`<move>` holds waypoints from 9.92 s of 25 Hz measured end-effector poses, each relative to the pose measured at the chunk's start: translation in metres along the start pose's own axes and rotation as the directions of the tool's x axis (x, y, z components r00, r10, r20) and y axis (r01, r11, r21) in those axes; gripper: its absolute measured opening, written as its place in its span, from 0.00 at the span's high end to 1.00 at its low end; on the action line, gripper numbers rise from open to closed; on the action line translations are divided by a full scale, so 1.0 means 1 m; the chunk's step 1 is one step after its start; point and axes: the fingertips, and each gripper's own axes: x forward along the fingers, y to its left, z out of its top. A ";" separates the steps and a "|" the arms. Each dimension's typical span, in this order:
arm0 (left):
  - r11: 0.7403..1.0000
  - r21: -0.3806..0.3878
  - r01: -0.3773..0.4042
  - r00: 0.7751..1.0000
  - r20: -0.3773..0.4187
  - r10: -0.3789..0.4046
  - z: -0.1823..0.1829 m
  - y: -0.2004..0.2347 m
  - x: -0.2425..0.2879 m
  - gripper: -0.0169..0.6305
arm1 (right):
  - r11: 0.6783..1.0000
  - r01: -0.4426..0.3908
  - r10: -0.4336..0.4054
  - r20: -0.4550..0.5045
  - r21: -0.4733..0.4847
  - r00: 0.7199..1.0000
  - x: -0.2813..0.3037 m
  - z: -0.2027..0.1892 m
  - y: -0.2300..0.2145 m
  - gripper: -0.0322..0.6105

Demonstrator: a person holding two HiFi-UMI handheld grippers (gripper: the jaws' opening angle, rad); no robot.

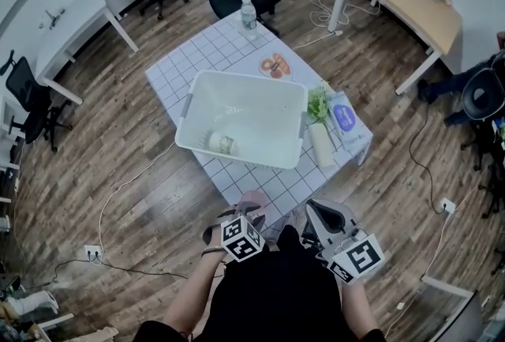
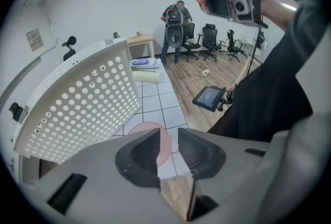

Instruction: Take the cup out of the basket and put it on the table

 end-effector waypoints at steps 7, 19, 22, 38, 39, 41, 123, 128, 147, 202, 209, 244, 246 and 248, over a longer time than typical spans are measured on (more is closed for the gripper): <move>0.981 -0.194 -0.021 0.961 0.267 0.073 0.038 0.014 -0.062 0.85 | 1.000 -0.001 0.001 0.000 -0.001 1.000 0.004 0.002 0.000 0.91; 0.838 -0.546 0.009 0.671 0.624 0.400 0.058 0.054 -0.174 0.95 | 0.999 -0.048 0.048 0.001 -0.014 0.999 0.015 0.004 0.010 0.91; 0.814 -0.577 0.062 0.599 0.674 0.432 0.059 0.053 -0.191 0.96 | 0.998 -0.060 0.060 0.001 -0.017 0.998 0.018 0.004 0.012 0.91; 0.774 -0.632 0.026 0.516 0.672 0.531 0.039 0.058 -0.216 0.96 | 0.993 -0.110 0.109 -0.012 -0.031 0.994 0.030 0.004 0.024 0.91; 0.775 -0.632 0.032 0.514 0.675 0.529 0.039 0.058 -0.216 0.96 | 0.994 -0.109 0.109 -0.014 -0.031 0.994 0.029 0.004 0.024 0.91; 0.775 -0.631 0.045 0.509 0.682 0.526 0.040 0.059 -0.217 0.96 | 0.994 -0.109 0.108 -0.014 -0.031 0.994 0.029 0.005 0.023 0.91; 0.689 -0.716 0.112 0.627 0.589 0.510 -0.008 -0.008 -0.168 0.96 | 0.838 -0.545 0.384 -0.730 0.019 0.565 0.344 -0.107 -0.028 0.64; 0.690 -0.712 0.127 0.629 0.596 0.499 -0.009 -0.009 -0.164 0.96 | 0.830 -0.557 0.377 -0.766 0.030 0.520 0.355 -0.133 -0.026 0.64; 0.667 -0.734 0.129 0.644 0.573 0.507 -0.018 -0.010 -0.165 0.96 | 0.823 -0.563 0.364 -0.828 0.072 0.427 0.370 -0.197 -0.017 0.64; 0.668 -0.734 0.124 0.646 0.570 0.508 -0.021 -0.008 -0.168 0.96 | 0.851 -0.513 0.383 -0.800 0.112 0.461 0.378 -0.197 -0.017 0.60; 0.698 -0.705 0.127 0.626 0.603 0.495 -0.009 -0.004 -0.171 0.96 | 0.872 -0.483 0.373 -0.744 0.078 0.553 0.373 -0.143 -0.035 0.60; 0.819 -0.548 0.171 0.535 0.750 0.389 0.050 0.031 -0.200 0.96 | 0.845 -0.459 0.480 -0.012 0.274 0.877 0.137 0.067 -0.010 0.60; 0.817 -0.549 0.176 0.539 0.748 0.386 0.052 0.031 -0.200 0.96 | 0.838 -0.458 0.474 0.021 0.296 0.880 0.122 0.065 -0.008 0.60; 0.817 -0.550 0.174 0.537 0.749 0.389 0.055 0.036 -0.201 0.96 | 0.834 -0.454 0.462 0.053 0.315 0.885 0.110 0.064 -0.010 0.60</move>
